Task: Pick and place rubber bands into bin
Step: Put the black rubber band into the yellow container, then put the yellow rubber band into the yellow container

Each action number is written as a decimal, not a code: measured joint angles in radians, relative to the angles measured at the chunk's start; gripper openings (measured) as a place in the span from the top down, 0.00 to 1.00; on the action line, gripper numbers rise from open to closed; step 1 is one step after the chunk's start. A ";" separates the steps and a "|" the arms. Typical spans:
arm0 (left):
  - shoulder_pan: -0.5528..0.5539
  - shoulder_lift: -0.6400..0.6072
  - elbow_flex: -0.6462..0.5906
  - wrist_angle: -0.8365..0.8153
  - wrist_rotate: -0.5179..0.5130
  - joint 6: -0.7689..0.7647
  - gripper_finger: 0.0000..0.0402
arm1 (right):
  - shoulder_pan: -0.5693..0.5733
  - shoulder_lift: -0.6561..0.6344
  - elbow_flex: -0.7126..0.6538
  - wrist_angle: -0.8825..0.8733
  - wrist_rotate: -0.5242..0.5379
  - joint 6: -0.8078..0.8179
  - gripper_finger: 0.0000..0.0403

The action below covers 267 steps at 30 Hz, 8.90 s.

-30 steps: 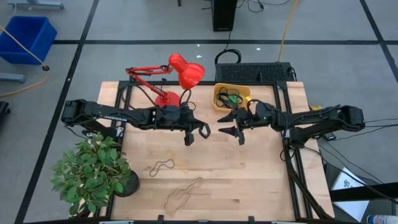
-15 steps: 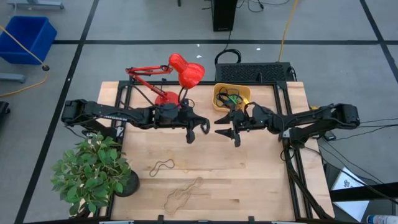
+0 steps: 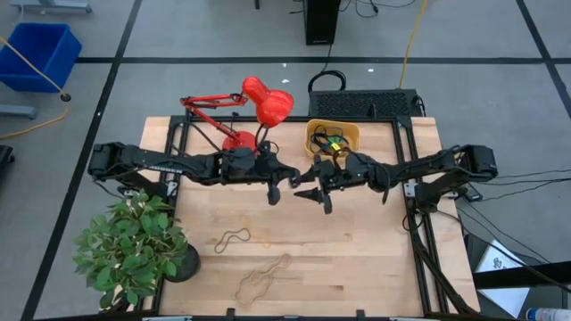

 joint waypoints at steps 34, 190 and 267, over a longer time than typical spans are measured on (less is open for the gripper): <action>0.003 0.000 0.000 -0.057 -0.015 -0.097 0.59 | -0.016 -0.168 0.008 -0.119 0.028 -0.064 1.00; -0.312 0.381 0.001 -0.598 0.203 0.046 0.94 | -0.373 -0.334 0.090 -0.831 0.128 -0.301 0.60; -0.031 0.026 -0.001 -0.019 -0.048 0.230 0.98 | -0.039 -0.143 0.092 -0.449 -0.006 -0.057 0.80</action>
